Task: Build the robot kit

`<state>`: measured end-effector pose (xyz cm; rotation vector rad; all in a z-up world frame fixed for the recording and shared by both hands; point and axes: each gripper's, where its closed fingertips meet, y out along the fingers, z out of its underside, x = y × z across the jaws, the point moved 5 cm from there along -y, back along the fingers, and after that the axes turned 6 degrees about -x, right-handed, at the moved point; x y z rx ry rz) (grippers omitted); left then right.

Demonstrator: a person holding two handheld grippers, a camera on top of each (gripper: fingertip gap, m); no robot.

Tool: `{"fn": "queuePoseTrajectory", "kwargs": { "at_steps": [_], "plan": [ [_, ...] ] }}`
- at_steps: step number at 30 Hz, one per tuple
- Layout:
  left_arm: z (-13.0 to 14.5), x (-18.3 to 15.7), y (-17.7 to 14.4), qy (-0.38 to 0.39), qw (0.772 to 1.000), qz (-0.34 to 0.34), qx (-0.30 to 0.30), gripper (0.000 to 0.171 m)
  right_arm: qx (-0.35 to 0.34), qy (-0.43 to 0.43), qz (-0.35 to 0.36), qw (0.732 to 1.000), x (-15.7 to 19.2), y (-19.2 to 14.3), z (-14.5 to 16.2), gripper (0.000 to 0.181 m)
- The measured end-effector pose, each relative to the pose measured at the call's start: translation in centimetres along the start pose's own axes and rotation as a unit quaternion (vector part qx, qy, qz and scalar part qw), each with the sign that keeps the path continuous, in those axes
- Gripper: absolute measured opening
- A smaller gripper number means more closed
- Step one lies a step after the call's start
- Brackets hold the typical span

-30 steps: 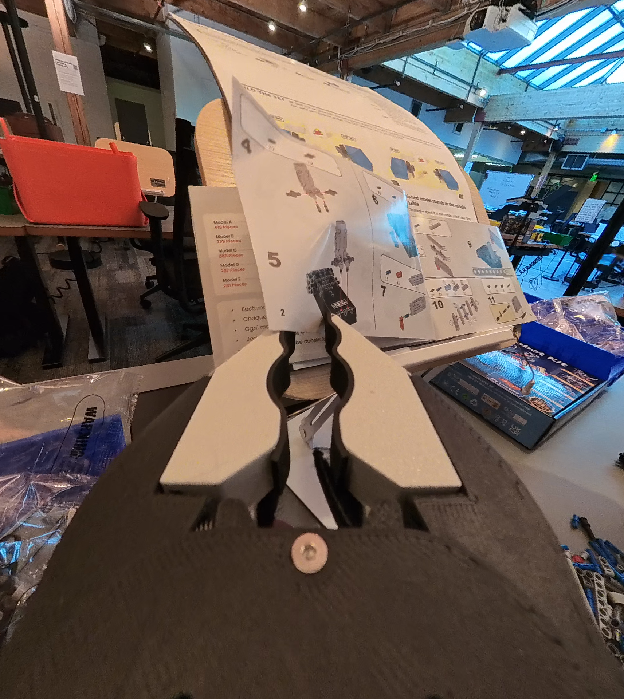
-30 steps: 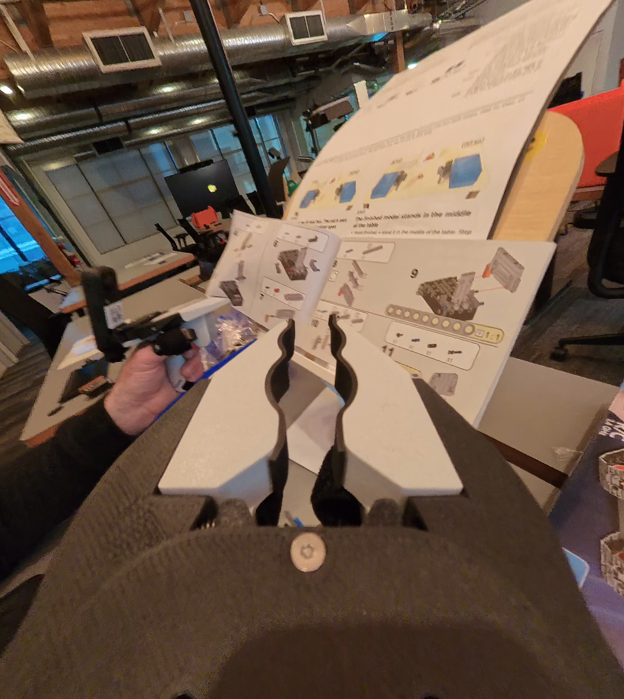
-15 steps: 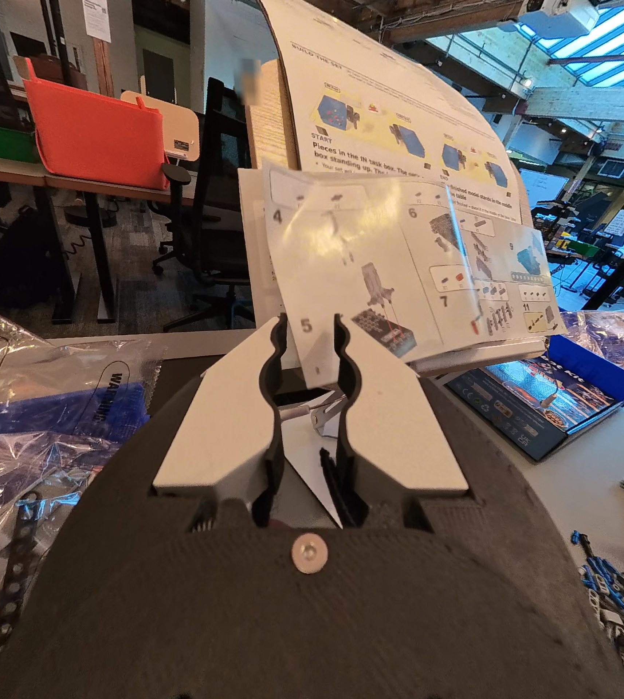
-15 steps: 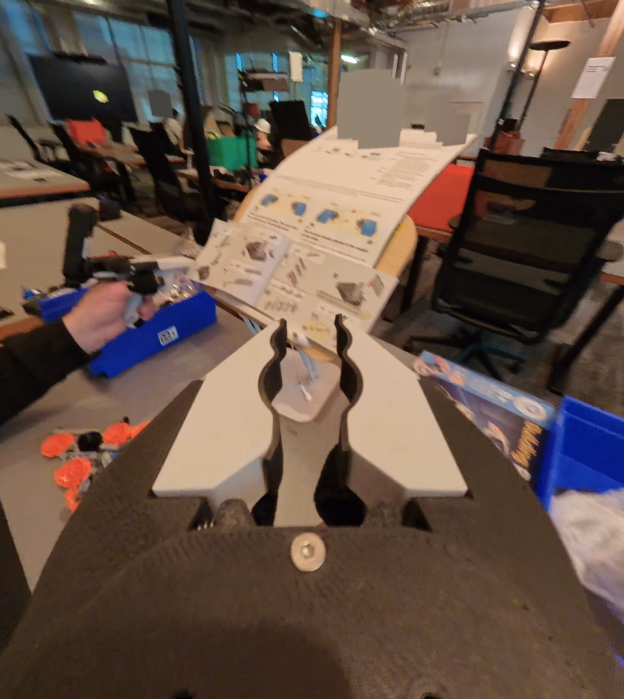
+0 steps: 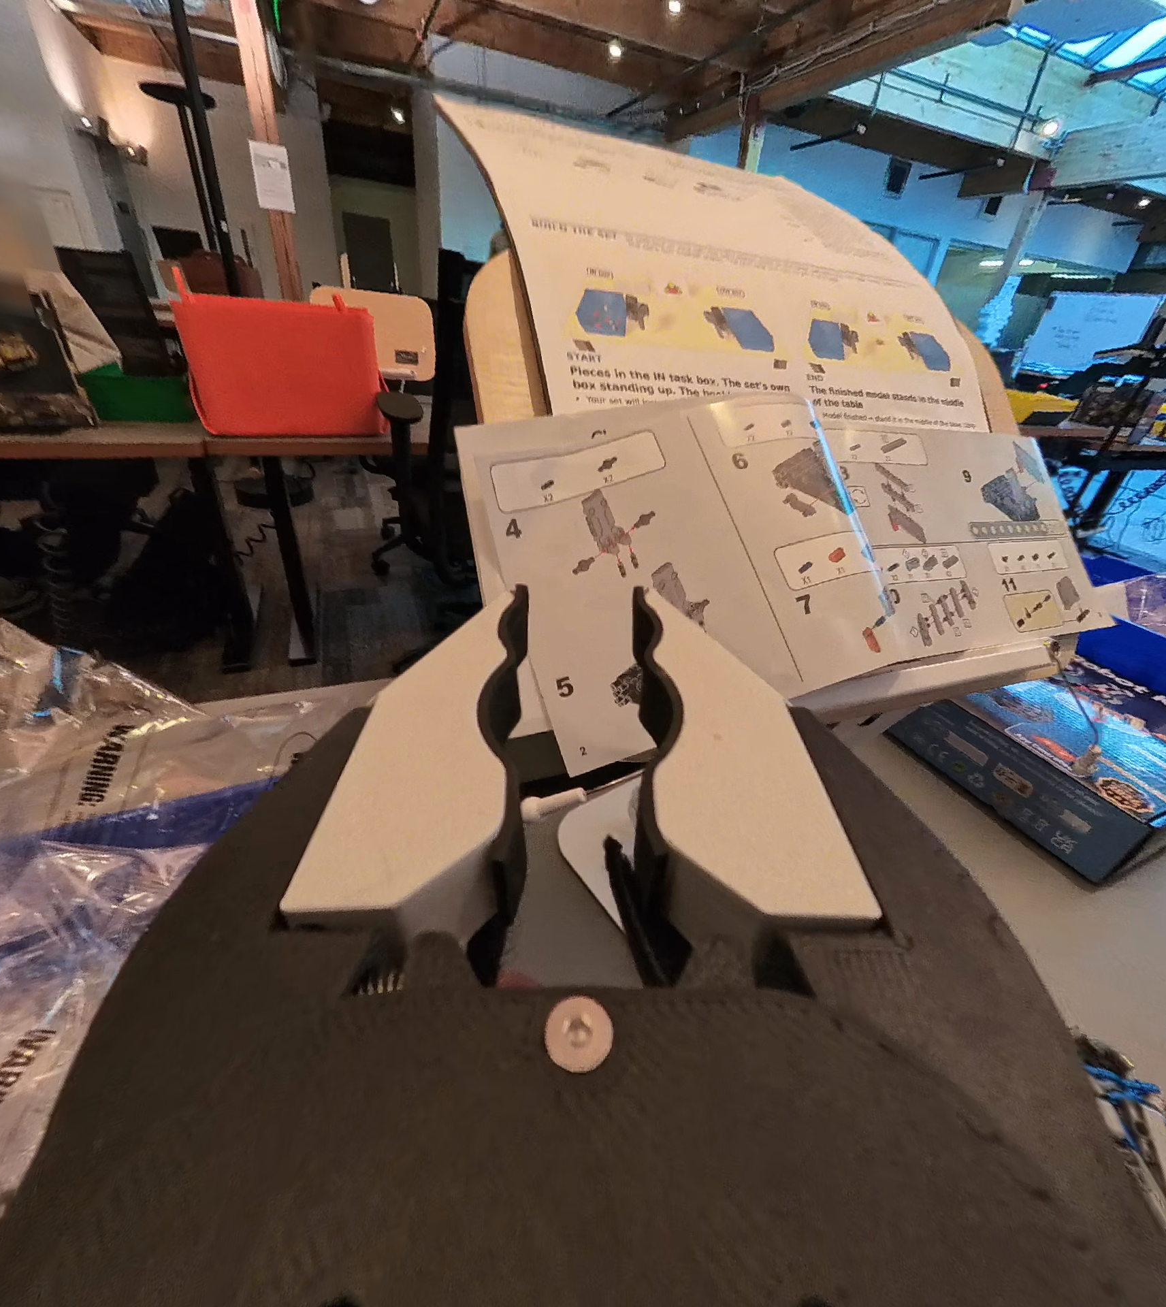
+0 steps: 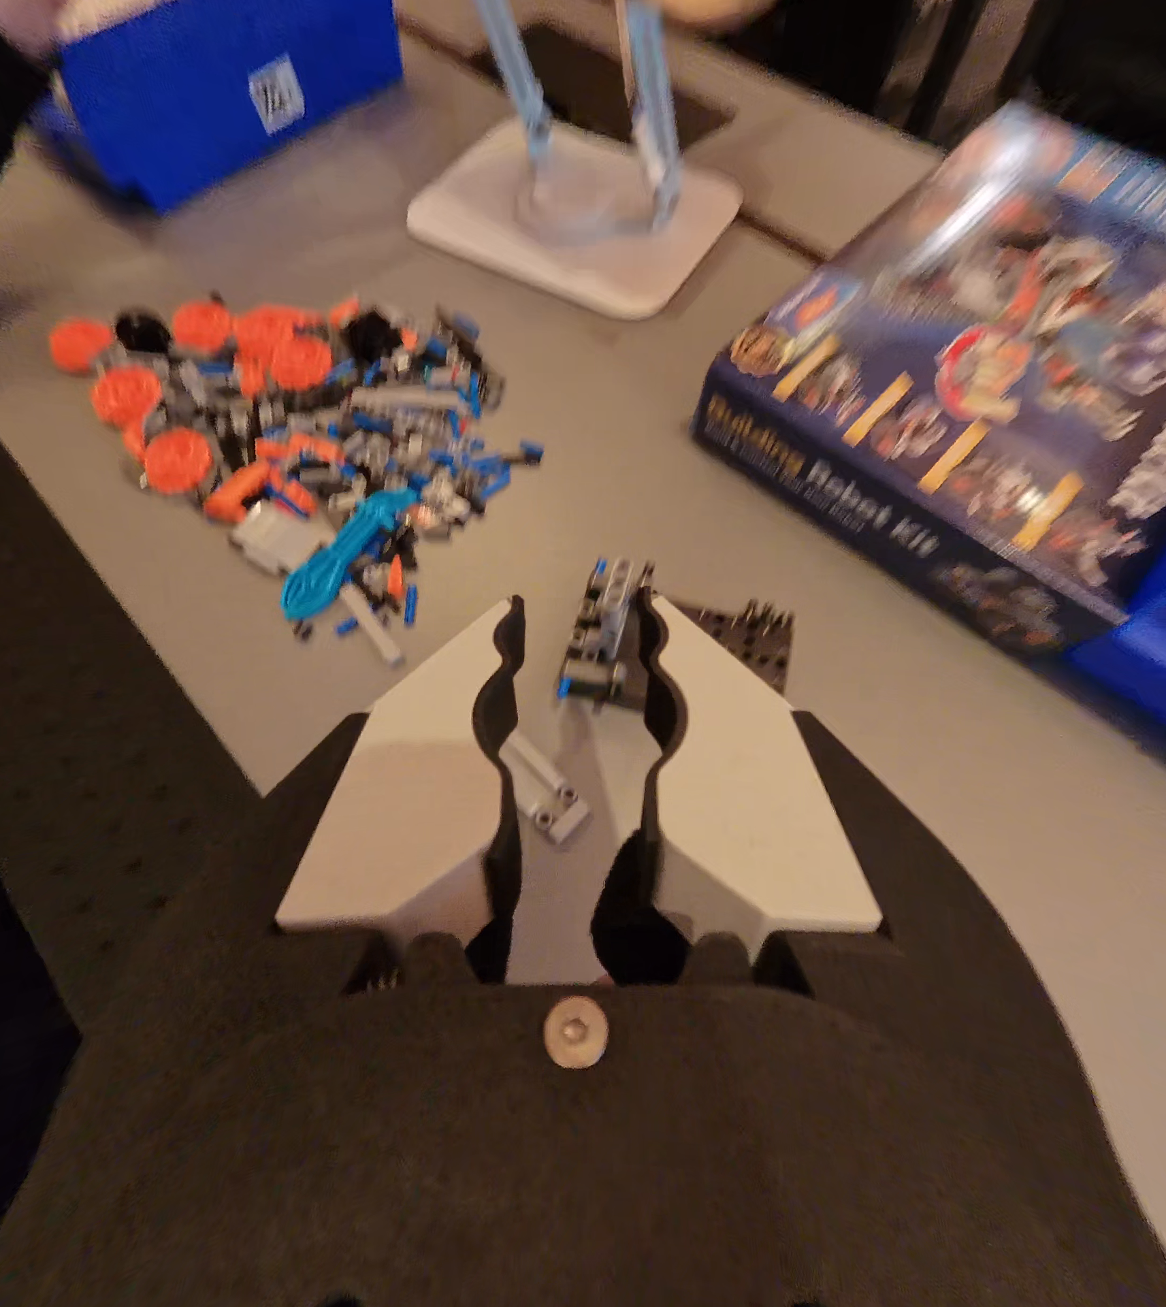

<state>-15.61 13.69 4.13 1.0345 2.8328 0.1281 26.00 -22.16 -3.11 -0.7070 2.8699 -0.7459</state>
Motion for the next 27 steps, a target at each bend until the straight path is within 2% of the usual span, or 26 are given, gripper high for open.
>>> {"fn": "queuePoseTrajectory", "kwargs": {
  "at_steps": [5, 11, 16, 19, 27],
  "plan": [
    [-1.9, -0.4, -1.2, 0.045, 0.999, -0.009, -0.018, 0.027, 0.091, -0.03, -0.016, 0.995, 0.5, 1.6, 6.1, 0.036],
    [-2.5, -3.2, -1.7, 0.137, 0.99, 0.031, -0.004, 0.025, 0.158, -0.026, -0.041, 0.986, -0.4, 2.9, 10.8, 0.041],
    [-0.5, -5.7, -0.4, 0.178, 0.981, 0.062, 0.031, 0.024, 0.15, -0.023, -0.063, 0.986, -0.3, 3.7, 11.5, 0.043],
    [1.2, -6.4, 0.5, 0.178, 0.979, 0.08, 0.063, 0.025, 0.146, -0.025, -0.064, 0.987, -0.4, 3.7, 11.5, 0.041],
    [4.0, -5.5, 2.9, 0.157, 0.98, 0.064, 0.108, 0.027, 0.139, -0.002, -0.109, 0.984, 0.5, 3.7, 11.8, 0.042]
  ]
}}
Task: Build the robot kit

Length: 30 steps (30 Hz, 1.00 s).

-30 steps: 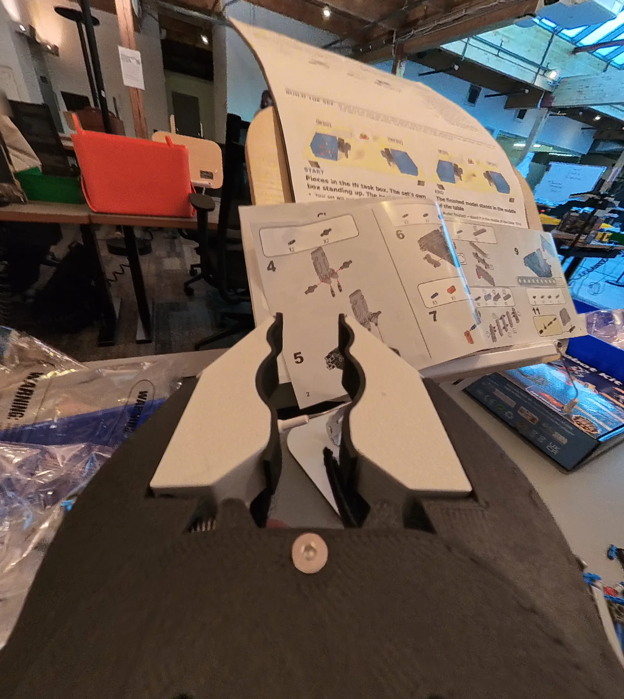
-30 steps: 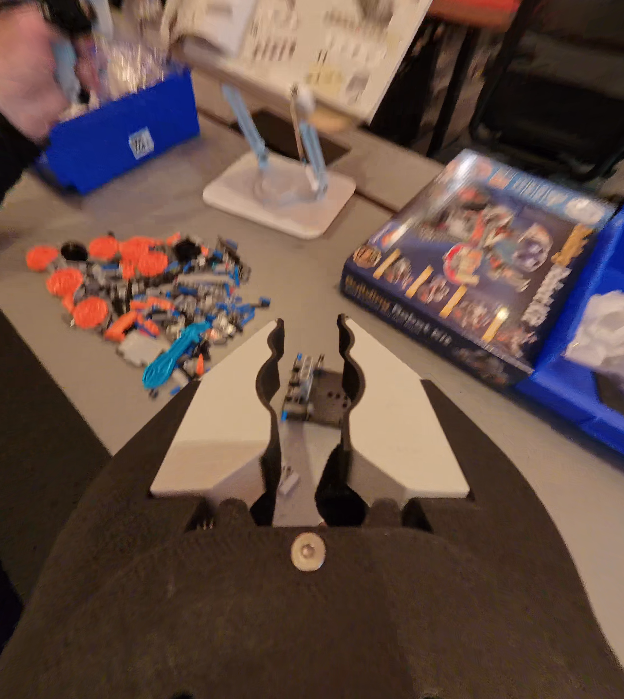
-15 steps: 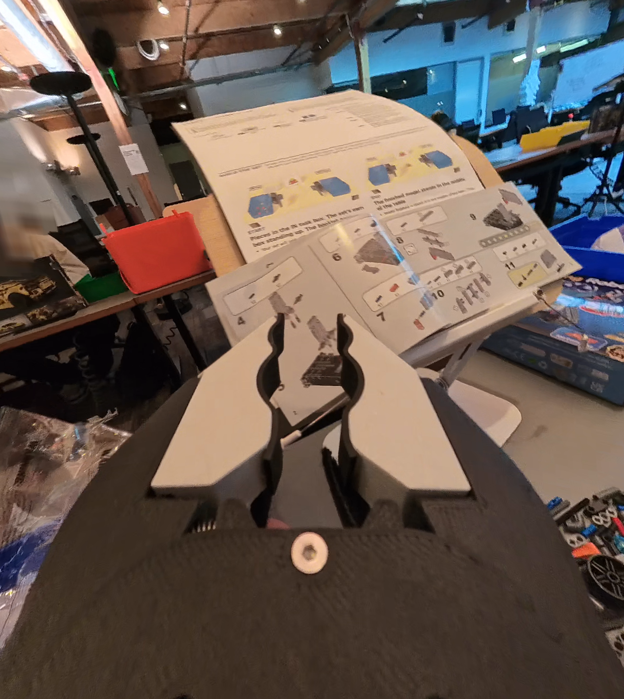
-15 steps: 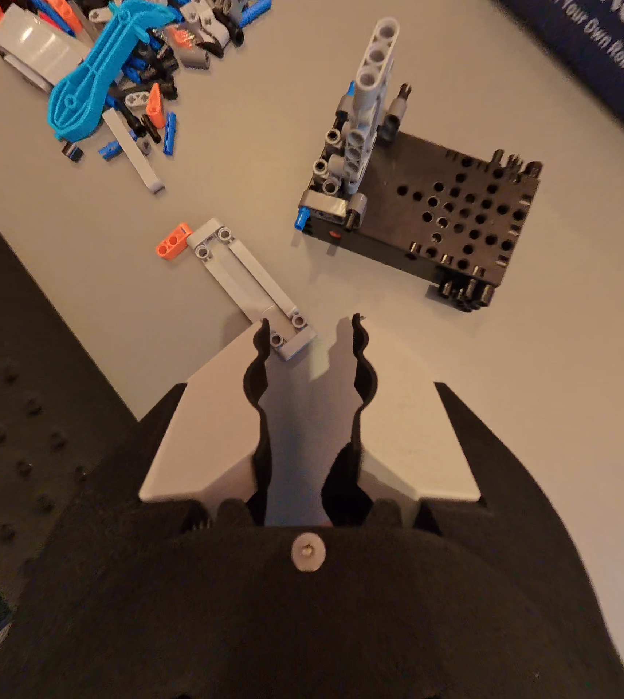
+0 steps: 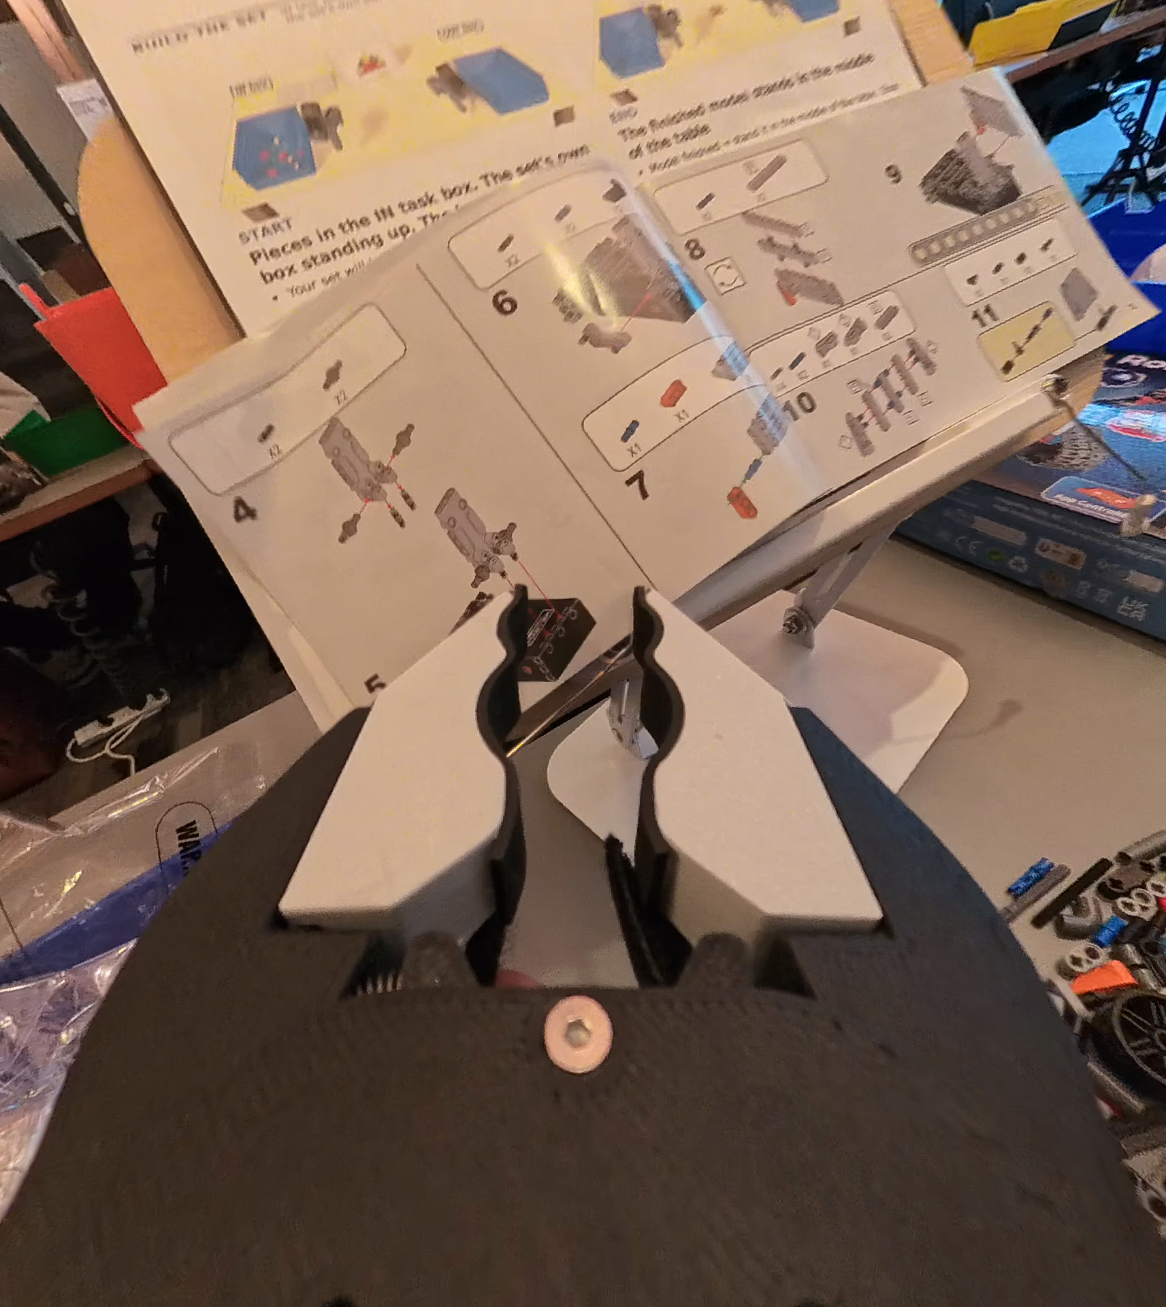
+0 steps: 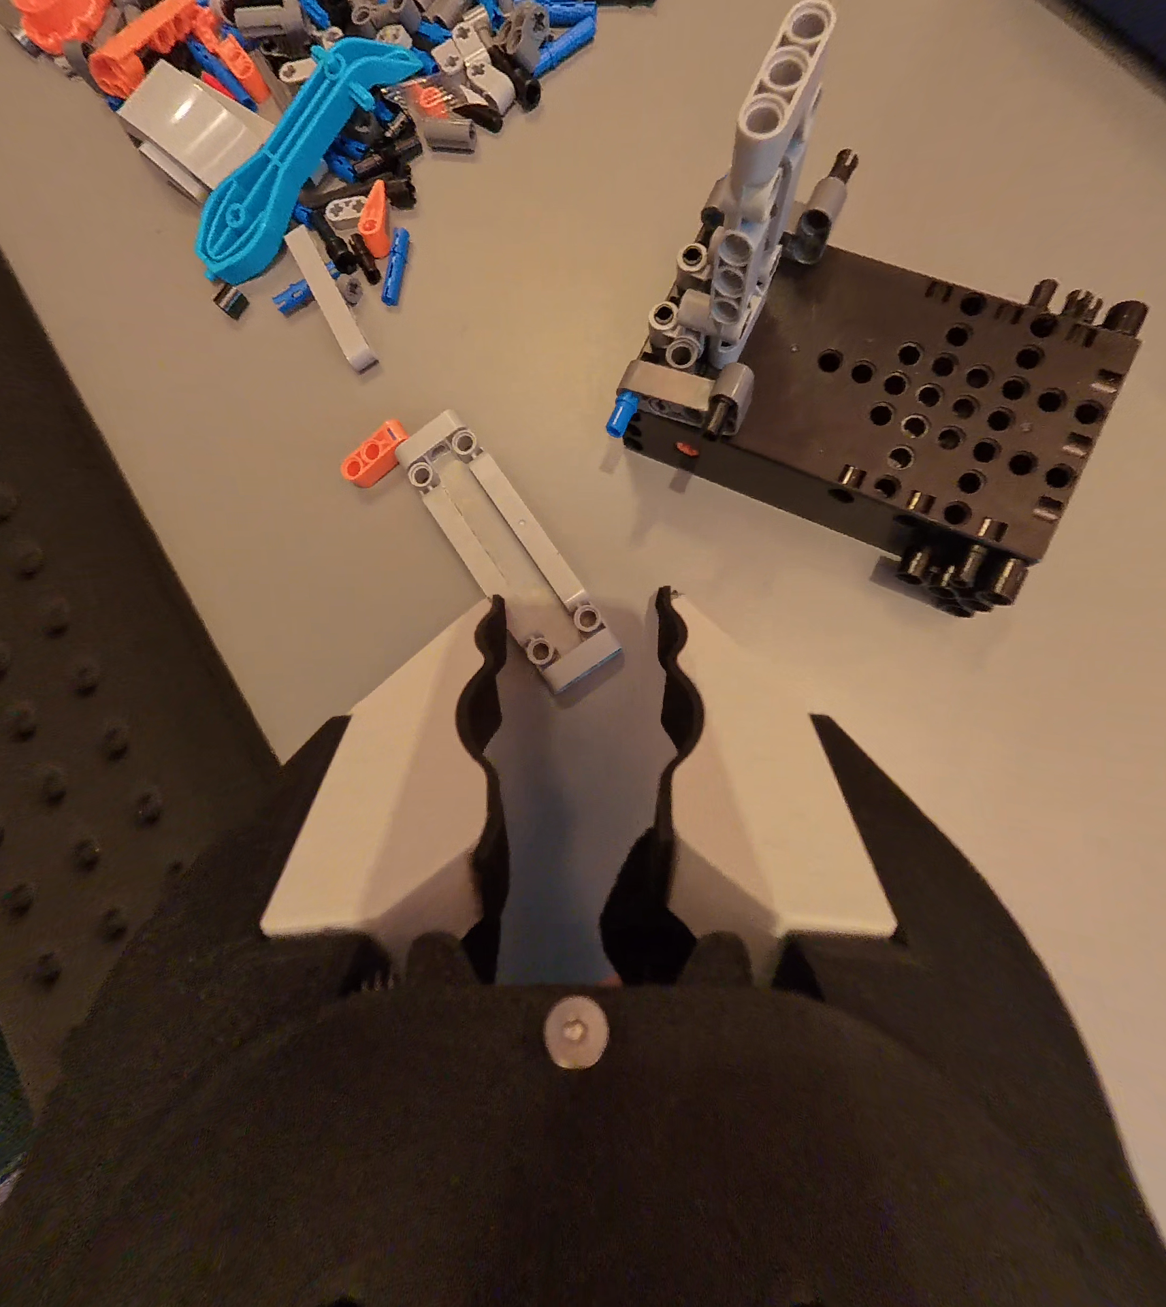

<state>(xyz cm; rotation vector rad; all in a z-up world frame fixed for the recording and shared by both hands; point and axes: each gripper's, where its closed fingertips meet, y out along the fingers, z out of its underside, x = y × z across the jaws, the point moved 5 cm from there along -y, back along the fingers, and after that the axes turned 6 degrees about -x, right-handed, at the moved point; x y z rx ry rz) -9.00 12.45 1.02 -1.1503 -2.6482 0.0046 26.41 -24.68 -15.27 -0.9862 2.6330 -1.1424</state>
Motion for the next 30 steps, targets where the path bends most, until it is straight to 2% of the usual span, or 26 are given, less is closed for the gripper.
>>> {"fn": "queuePoseTrajectory", "kwargs": {
  "at_steps": [9, 16, 25, 30],
  "plan": [
    [0.5, 1.1, 0.4, -0.025, 1.0, -0.006, -0.003, 0.032, -0.013, 0.011, -0.02, 1.0, 0.6, 0.1, 0.1, 0.029],
    [0.6, 1.3, 0.2, -0.026, 1.0, -0.009, -0.002, 0.032, -0.017, 0.011, -0.033, 0.999, 1.3, 0.2, 0.3, 0.038],
    [0.5, 1.5, 0.0, -0.026, 1.0, -0.011, -0.002, 0.032, -0.021, 0.012, -0.046, 0.999, 1.9, 0.0, 0.5, 0.04],
    [0.3, 1.1, -0.1, -0.017, 1.0, -0.01, -0.003, 0.031, -0.02, 0.007, -0.035, 0.999, 1.9, 0.0, 0.7, 0.029]
  ]
}}
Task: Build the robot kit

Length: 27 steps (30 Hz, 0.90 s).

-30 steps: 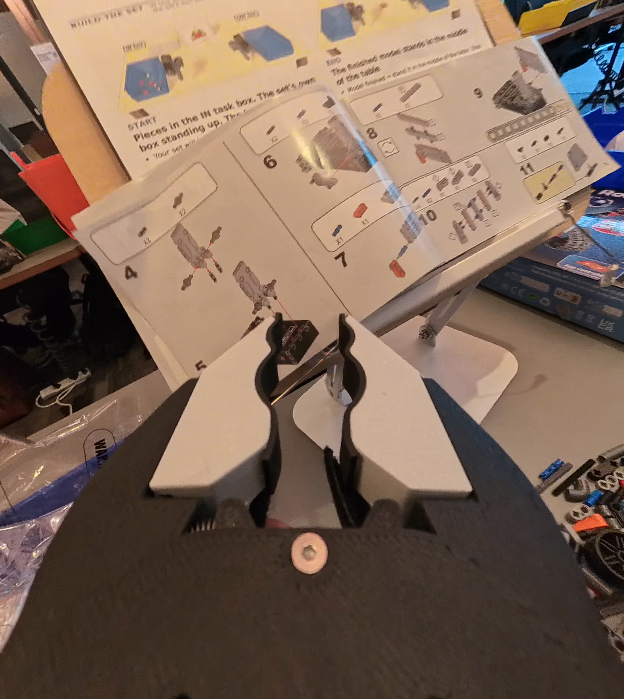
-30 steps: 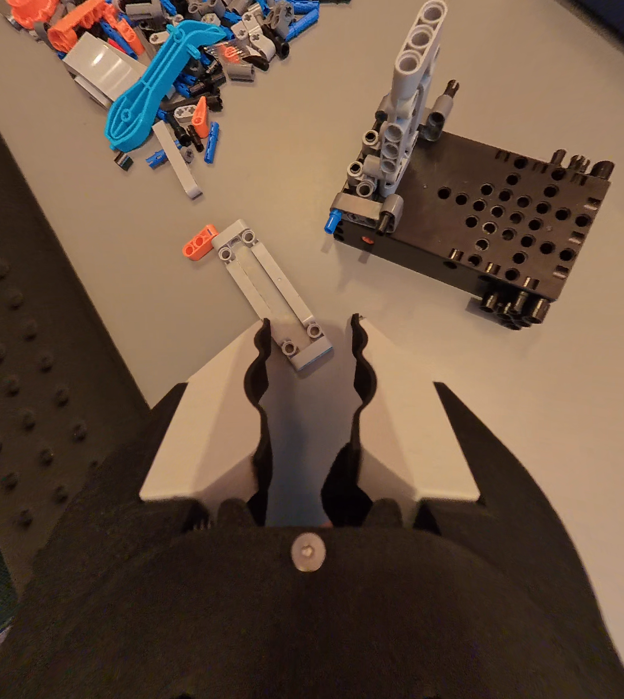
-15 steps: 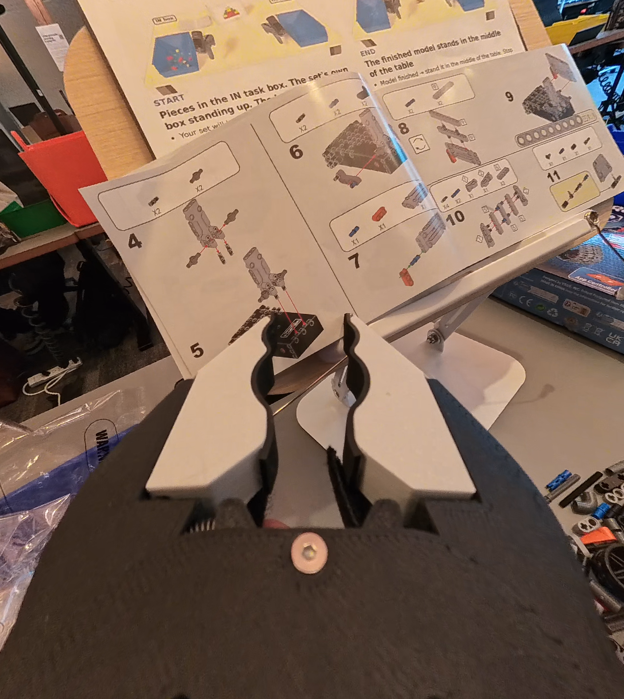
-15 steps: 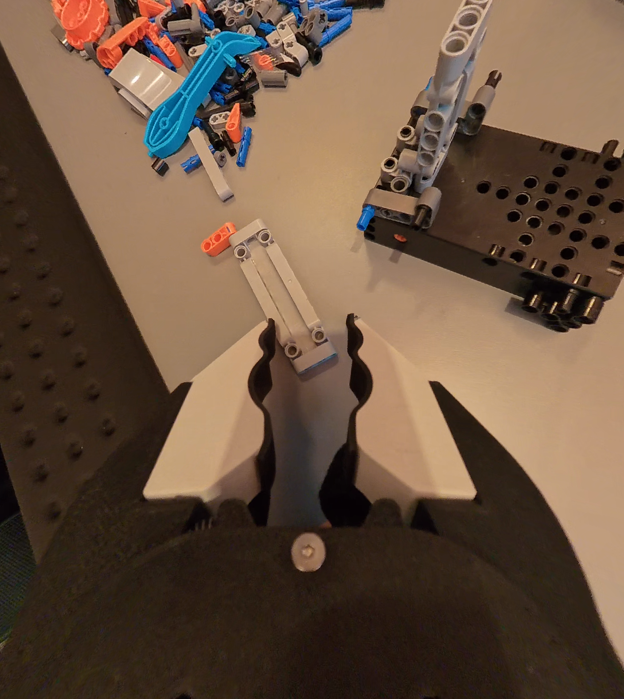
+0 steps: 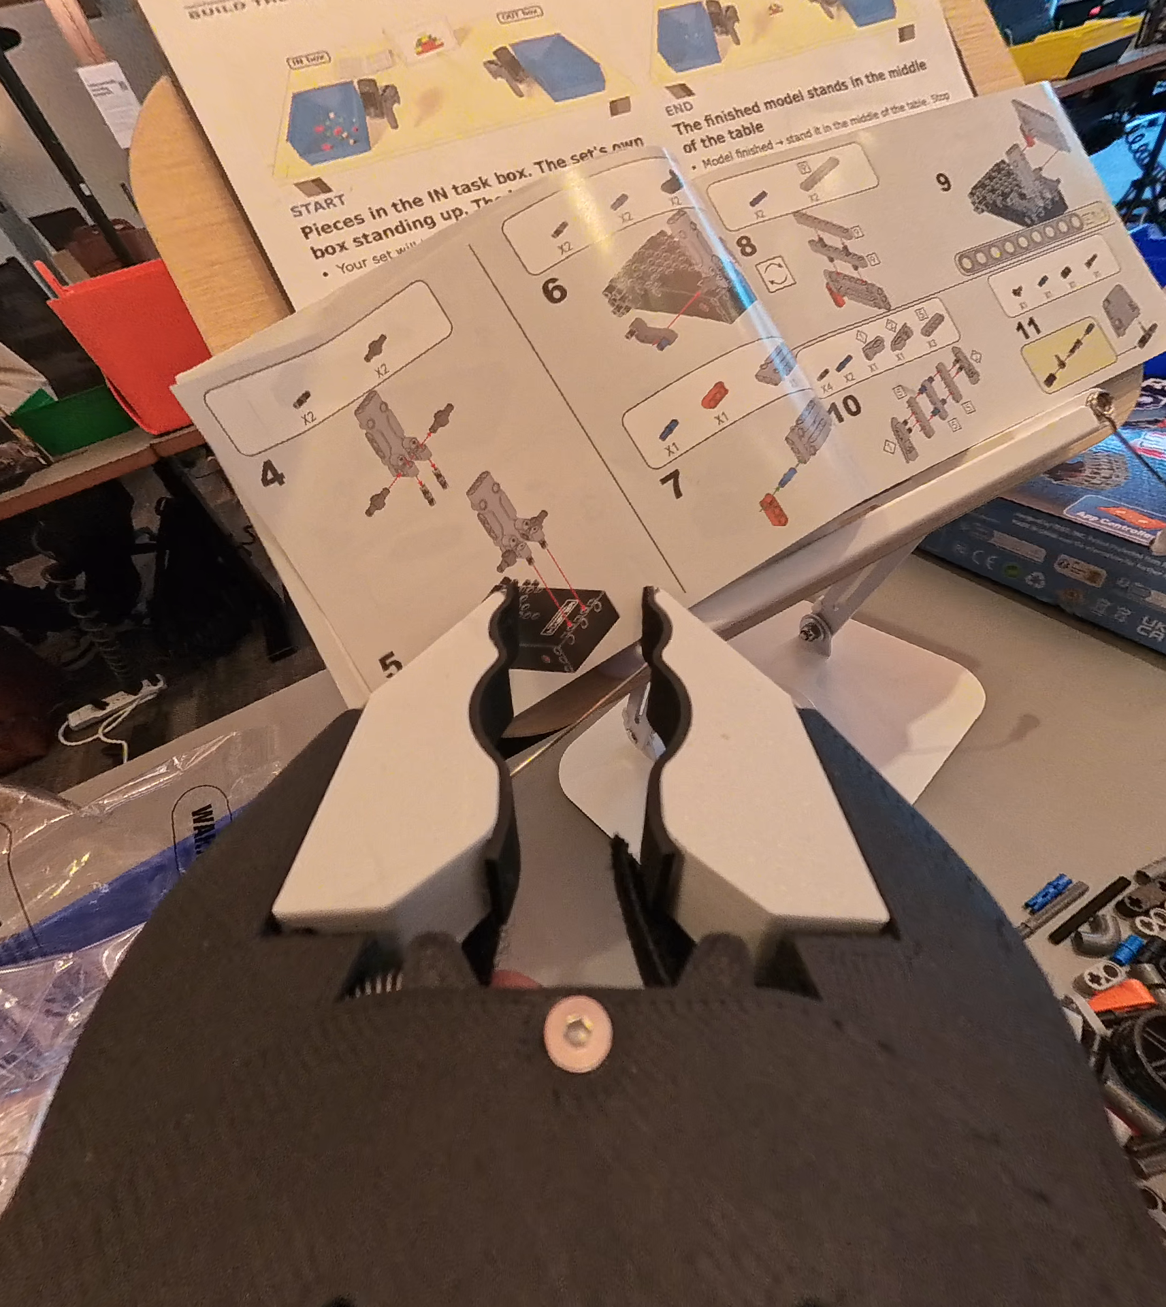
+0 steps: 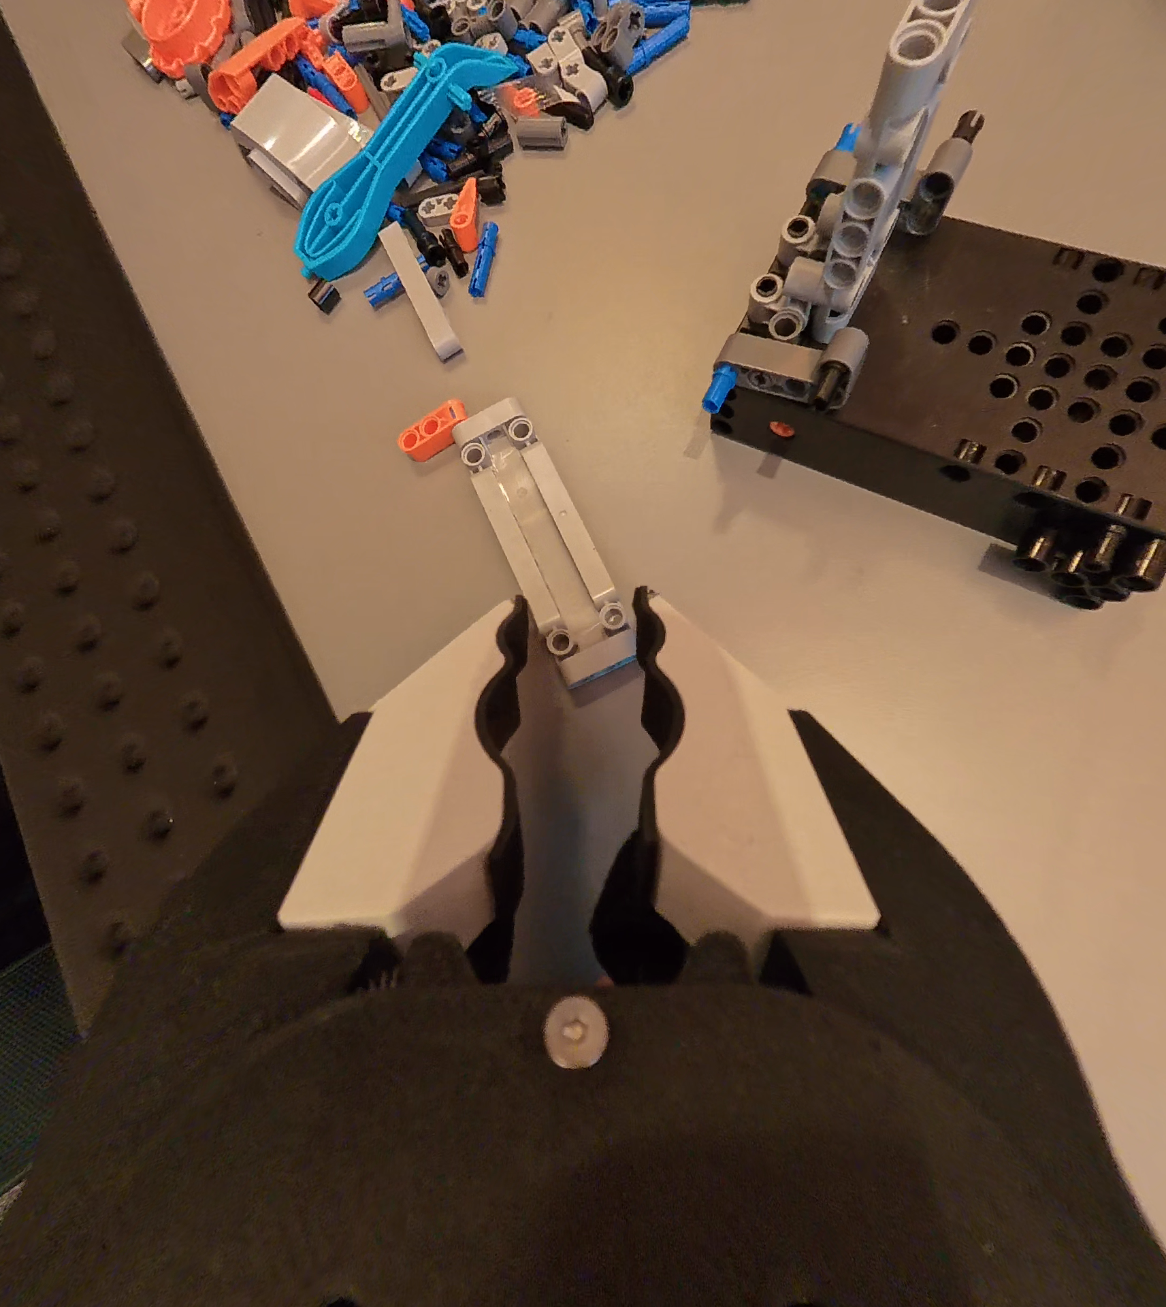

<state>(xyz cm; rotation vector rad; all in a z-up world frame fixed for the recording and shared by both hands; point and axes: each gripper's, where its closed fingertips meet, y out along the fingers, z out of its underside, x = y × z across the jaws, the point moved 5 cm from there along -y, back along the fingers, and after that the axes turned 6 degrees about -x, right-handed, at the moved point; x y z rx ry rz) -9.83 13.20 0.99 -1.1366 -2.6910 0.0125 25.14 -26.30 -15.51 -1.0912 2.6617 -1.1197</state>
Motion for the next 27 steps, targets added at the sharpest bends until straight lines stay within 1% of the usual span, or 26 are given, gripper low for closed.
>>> {"fn": "queuePoseTrajectory", "kwargs": {
  "at_steps": [1, 4, 8, 11, 15, 20, 27],
  "plan": [
    [-0.1, -0.1, 0.0, 0.002, 1.0, 0.0, 0.0, 0.031, 0.0, -0.001, 0.001, 1.0, 0.0, 0.0, 0.0, 0.027],
    [-0.5, -0.3, -0.3, 0.009, 1.0, -0.001, -0.005, 0.031, 0.0, -0.005, 0.005, 1.0, 0.1, -0.1, 0.1, 0.027],
    [-1.2, -1.1, -1.0, 0.03, 0.999, 0.003, -0.009, 0.031, -0.003, -0.01, 0.017, 1.0, 0.0, -0.1, 0.0, 0.038],
    [-1.8, -2.1, -1.5, 0.051, 0.999, 0.012, -0.01, 0.031, -0.003, -0.008, 0.018, 1.0, -0.1, -0.1, 0.0, 0.039],
    [-2.2, -4.5, -2.2, 0.08, 0.996, 0.041, -0.013, 0.031, 0.002, -0.016, 0.019, 1.0, 0.0, 0.0, 0.1, 0.027],
    [-2.0, -7.9, -2.9, 0.121, 0.989, 0.083, -0.005, 0.031, 0.004, -0.021, 0.017, 1.0, 0.3, 0.1, 0.1, 0.027],
    [-0.6, -12.9, -3.7, 0.145, 0.977, 0.154, 0.012, 0.031, 0.011, -0.028, 0.02, 0.999, 0.7, 0.2, 0.1, 0.025]
  ]
}}
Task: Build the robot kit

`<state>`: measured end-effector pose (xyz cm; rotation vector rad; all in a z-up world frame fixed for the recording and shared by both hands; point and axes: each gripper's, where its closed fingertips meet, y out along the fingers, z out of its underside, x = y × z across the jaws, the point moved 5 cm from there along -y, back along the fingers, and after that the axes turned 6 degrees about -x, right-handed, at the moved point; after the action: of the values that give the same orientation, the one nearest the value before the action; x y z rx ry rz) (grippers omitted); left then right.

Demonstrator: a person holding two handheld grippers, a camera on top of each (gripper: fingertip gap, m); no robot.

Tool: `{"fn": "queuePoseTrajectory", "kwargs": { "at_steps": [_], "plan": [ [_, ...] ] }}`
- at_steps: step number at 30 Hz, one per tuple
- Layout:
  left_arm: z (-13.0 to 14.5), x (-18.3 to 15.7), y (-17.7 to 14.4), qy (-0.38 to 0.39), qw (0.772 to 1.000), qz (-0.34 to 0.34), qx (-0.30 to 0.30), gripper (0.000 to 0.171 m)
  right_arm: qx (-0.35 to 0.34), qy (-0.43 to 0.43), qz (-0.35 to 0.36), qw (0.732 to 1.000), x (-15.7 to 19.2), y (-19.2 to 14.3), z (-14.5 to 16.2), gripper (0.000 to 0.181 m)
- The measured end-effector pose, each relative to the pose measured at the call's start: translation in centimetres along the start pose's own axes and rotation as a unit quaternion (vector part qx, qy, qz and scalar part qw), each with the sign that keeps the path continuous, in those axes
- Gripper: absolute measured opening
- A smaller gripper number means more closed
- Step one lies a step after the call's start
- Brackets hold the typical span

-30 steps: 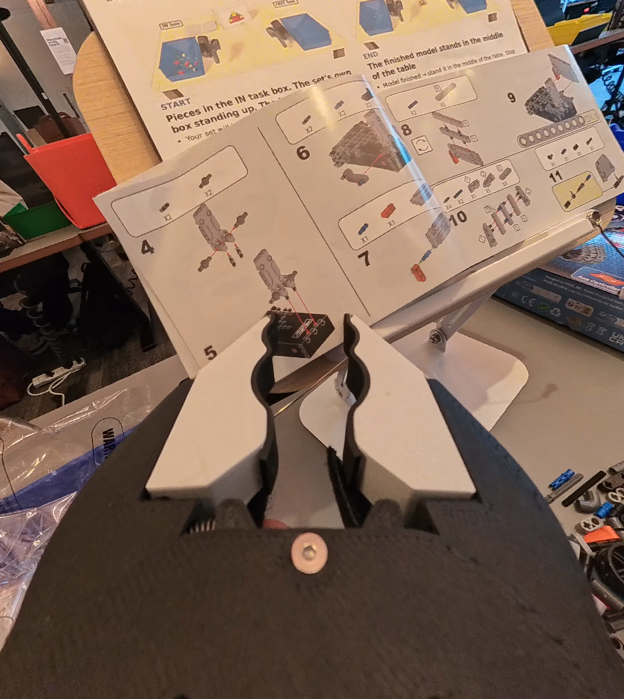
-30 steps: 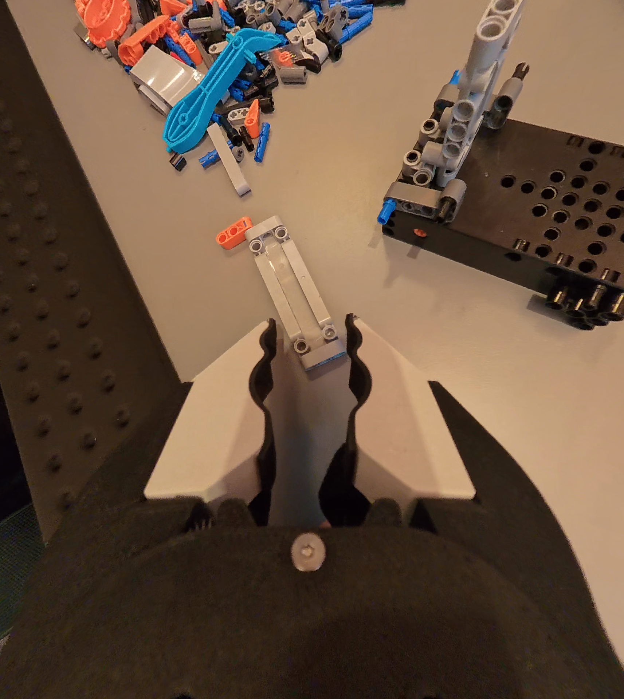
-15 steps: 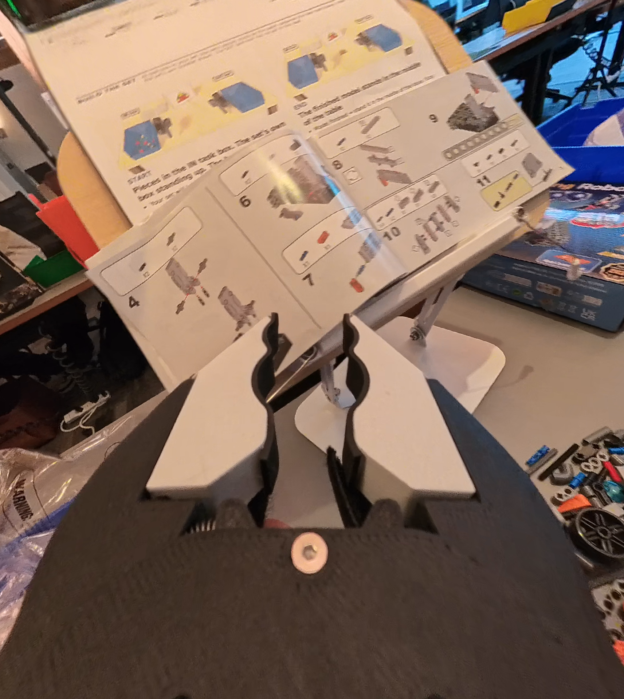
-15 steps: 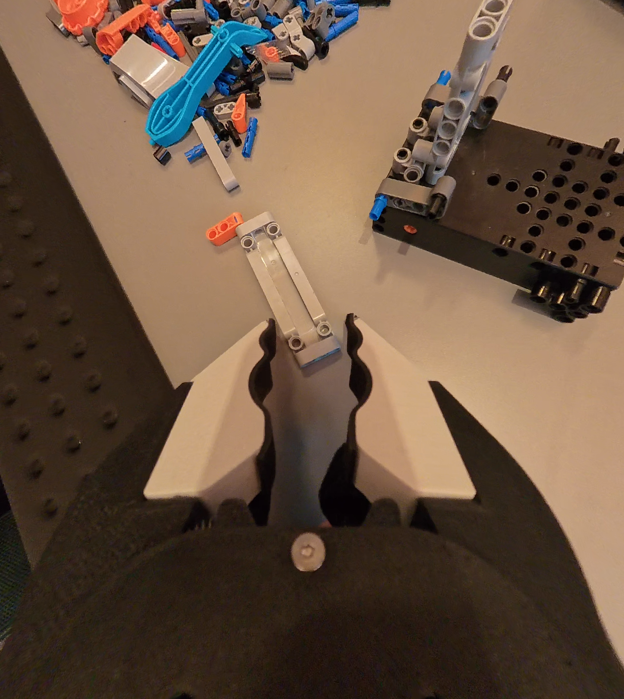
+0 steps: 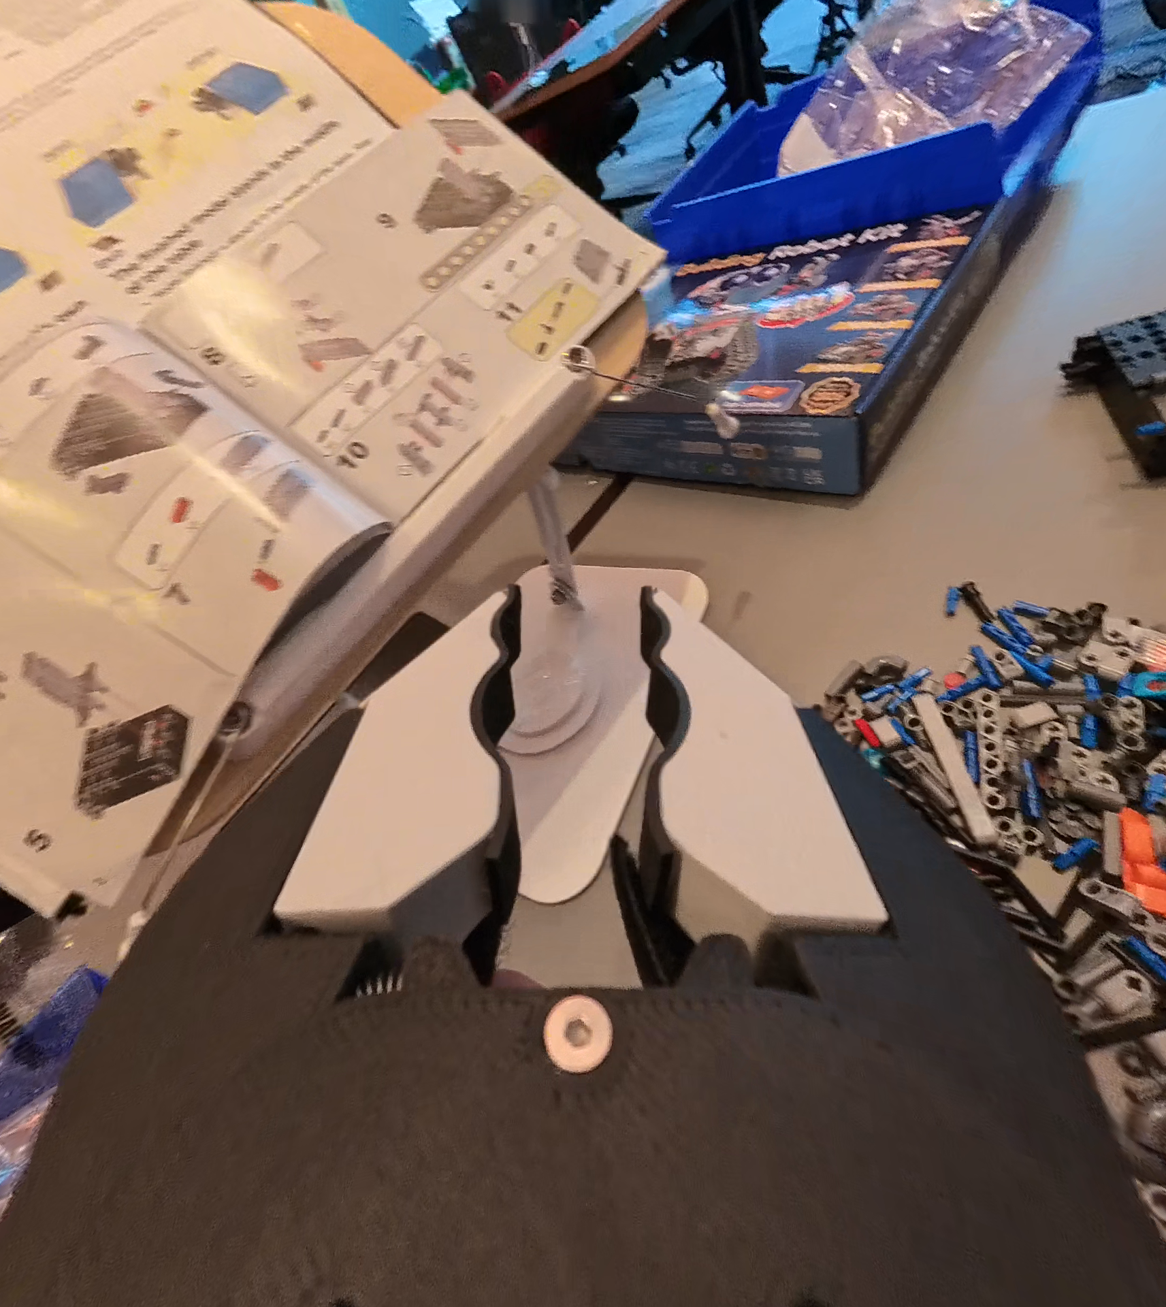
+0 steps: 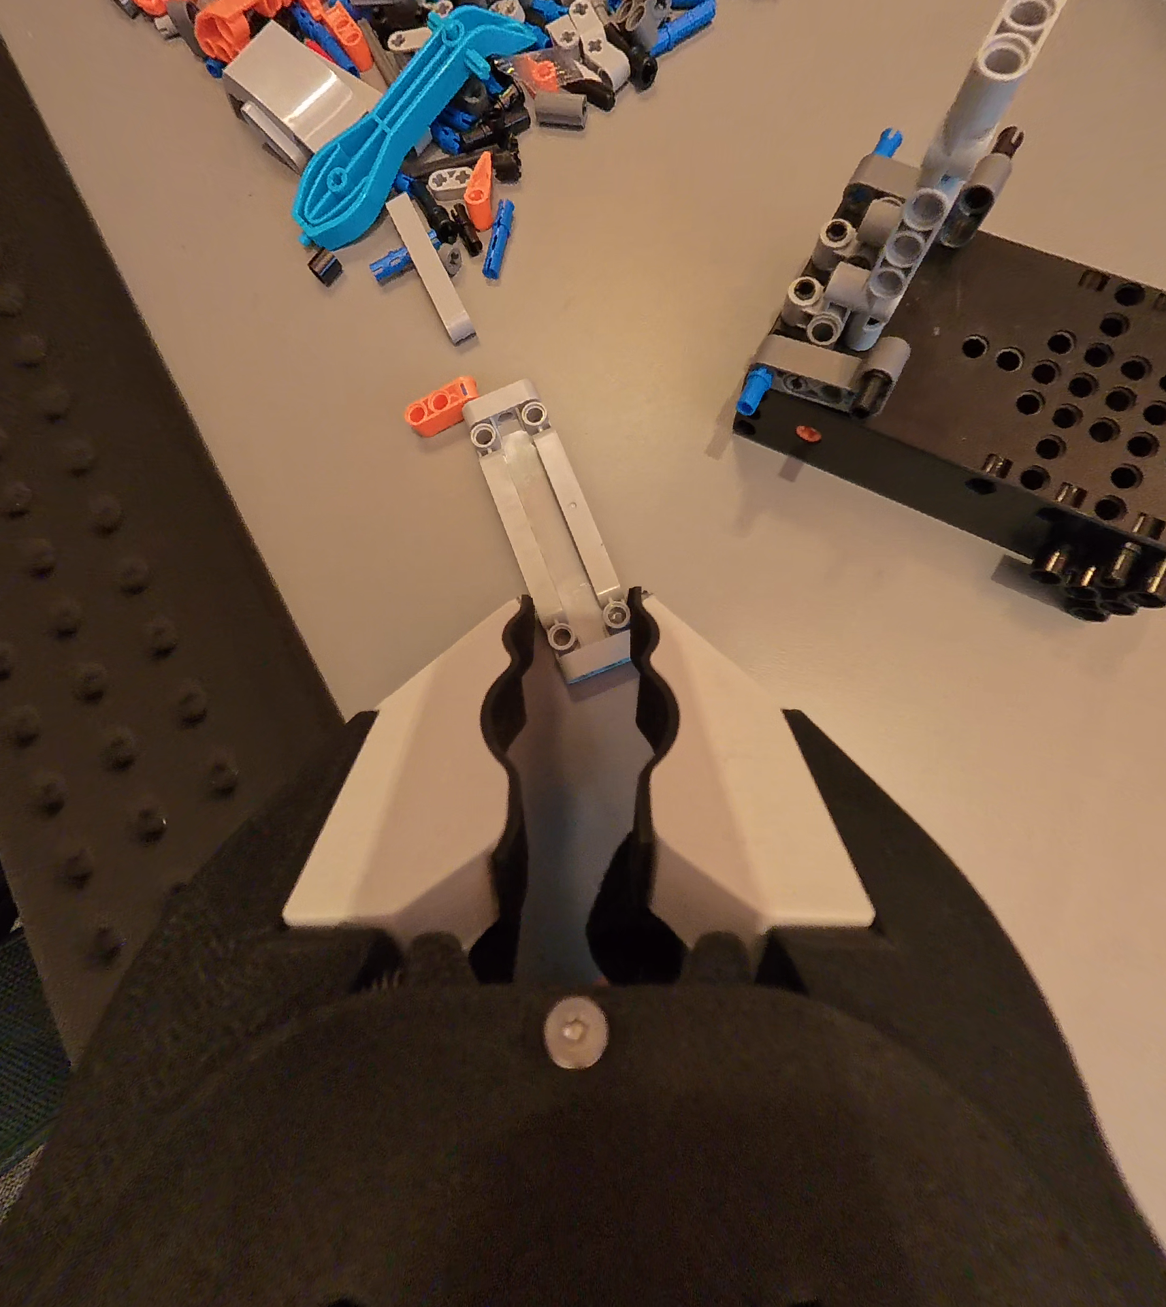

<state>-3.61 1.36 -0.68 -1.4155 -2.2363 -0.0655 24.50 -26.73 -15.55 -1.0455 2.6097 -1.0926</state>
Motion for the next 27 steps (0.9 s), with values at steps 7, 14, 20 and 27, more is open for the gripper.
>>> {"fn": "queuePoseTrajectory", "kwargs": {
  "at_steps": [7, 14, 20, 27],
  "plan": [
    [1.2, -5.0, 0.9, 0.015, 0.997, 0.07, 0.015, 0.031, -0.021, -0.018, 0.035, 0.999, 0.3, -0.3, -0.5, 0.025],
    [0.2, -10.4, 2.4, 0.023, 0.987, 0.157, 0.016, 0.032, -0.039, -0.071, 0.091, 0.993, 1.0, -0.6, -1.2, 0.024],
    [-1.2, -15.3, 3.2, 0.036, 0.971, 0.238, 0.014, 0.033, -0.047, -0.121, 0.129, 0.983, 2.0, -0.9, -2.3, 0.024],
    [-1.9, -20.1, 4.0, 0.002, 0.943, 0.331, 0.021, 0.035, -0.05, -0.167, 0.153, 0.973, 3.5, -1.2, -3.6, 0.024]
  ]
}}
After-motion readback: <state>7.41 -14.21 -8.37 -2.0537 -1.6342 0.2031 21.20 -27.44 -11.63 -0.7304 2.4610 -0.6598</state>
